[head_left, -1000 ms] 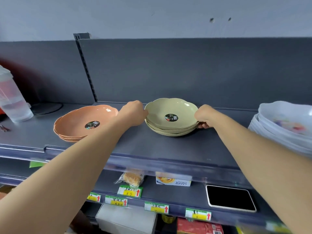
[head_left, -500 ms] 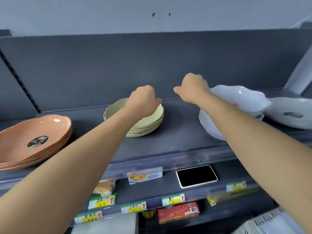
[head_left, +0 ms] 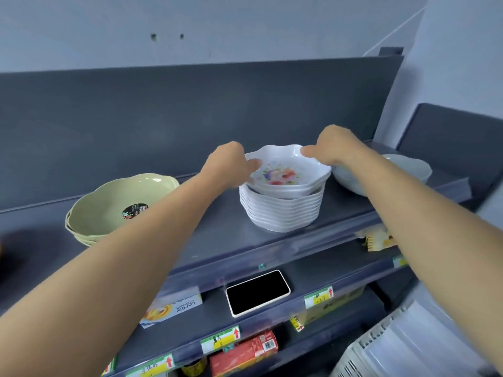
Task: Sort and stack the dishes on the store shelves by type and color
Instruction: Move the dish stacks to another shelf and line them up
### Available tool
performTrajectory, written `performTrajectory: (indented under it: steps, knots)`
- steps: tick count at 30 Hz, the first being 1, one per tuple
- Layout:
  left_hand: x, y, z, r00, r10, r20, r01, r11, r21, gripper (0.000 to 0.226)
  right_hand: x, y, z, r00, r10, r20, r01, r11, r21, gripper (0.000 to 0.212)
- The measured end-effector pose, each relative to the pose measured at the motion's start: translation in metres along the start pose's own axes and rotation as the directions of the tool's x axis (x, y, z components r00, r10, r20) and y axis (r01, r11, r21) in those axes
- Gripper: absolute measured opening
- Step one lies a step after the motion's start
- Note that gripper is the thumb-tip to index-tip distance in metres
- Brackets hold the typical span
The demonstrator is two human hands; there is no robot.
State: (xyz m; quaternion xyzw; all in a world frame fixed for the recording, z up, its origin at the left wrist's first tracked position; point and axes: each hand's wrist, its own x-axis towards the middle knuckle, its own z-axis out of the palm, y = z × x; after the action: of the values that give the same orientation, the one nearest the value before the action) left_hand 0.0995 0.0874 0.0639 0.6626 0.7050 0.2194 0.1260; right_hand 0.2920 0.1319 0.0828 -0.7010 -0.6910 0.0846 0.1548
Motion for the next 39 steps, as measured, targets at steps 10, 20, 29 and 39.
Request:
performTrajectory:
  steps: [10, 20, 29, 39]
  knots:
    - [0.006, 0.013, 0.01, 0.971, -0.24, -0.014, 0.241, 0.971, 0.005, 0.033, 0.011, 0.007, 0.011, 1.0, -0.02, 0.021, 0.02, 1.0, 0.022, 0.033]
    - [0.02, 0.007, 0.012, 0.967, -0.223, -0.124, 0.209, 0.971, -0.112, 0.033, 0.004, 0.005, -0.005, 0.987, 0.08, 0.142, -0.076, 0.997, -0.035, 0.016]
    - [0.013, 0.007, 0.01, 0.976, -0.201, -0.08, 0.194, 0.977, -0.09, 0.019, 0.002, 0.006, -0.005, 0.974, 0.086, 0.21, -0.063, 0.991, -0.114, 0.026]
    - [-0.011, 0.004, 0.014, 0.86, -0.372, 0.349, 0.482, 0.819, -0.313, 0.059, 0.01, 0.026, 0.026, 0.81, 0.105, 0.577, -0.449, 0.744, 0.494, 0.042]
